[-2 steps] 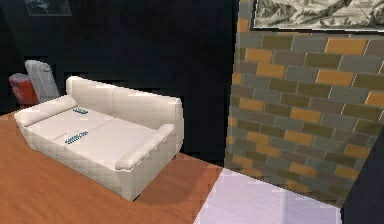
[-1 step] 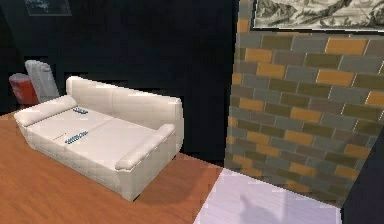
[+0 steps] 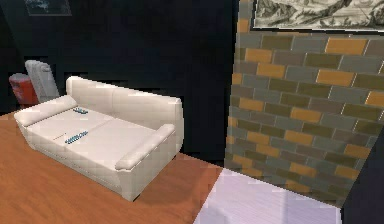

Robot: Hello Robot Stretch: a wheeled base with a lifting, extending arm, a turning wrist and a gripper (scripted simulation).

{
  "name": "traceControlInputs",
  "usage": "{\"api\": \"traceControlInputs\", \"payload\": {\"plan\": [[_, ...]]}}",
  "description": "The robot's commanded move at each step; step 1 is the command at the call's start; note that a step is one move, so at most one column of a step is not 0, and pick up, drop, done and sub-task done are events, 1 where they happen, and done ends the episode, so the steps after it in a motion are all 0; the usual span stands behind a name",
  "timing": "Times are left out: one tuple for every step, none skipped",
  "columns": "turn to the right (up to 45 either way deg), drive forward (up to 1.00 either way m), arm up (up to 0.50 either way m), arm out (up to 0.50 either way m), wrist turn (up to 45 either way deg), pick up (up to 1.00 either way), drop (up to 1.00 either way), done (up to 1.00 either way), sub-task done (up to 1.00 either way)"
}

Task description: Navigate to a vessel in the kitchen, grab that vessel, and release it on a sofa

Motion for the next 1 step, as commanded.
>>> {"api": "traceControlInputs", "payload": {"plan": [[0.0, 0.0, 0.0, 0.0, -3.0, 0.0, 0.0, 0.0, 0.0]]}}
